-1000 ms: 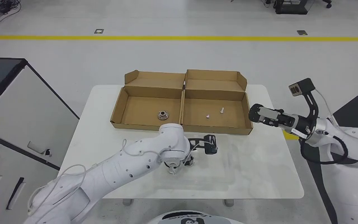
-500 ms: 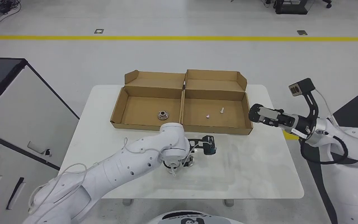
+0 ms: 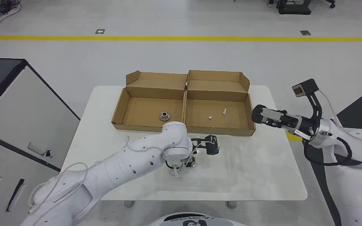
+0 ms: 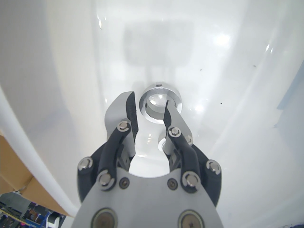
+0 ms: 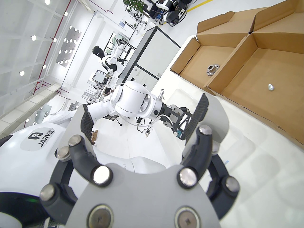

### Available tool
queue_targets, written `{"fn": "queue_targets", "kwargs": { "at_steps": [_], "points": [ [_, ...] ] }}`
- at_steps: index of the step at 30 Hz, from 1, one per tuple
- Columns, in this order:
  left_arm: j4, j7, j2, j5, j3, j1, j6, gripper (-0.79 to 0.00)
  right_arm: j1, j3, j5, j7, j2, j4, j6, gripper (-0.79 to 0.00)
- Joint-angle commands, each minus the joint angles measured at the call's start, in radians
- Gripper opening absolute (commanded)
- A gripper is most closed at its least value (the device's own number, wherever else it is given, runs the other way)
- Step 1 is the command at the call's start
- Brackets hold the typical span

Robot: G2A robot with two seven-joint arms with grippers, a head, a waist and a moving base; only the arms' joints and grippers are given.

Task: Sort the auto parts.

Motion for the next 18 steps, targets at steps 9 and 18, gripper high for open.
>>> {"fn": "queue_targets", "kwargs": {
  "at_steps": [9,18],
  "points": [
    [0.024,-0.003,-0.009,0.015,0.012,0.003,0.007,-0.523,0.0,0.0,0.0,0.0,0.0,0.0,0.0,0.0],
    [0.034,-0.011,-0.011,0.017,0.008,0.003,0.007,-0.526,0.0,0.0,0.0,0.0,0.0,0.0,0.0,0.0]
  ]
}}
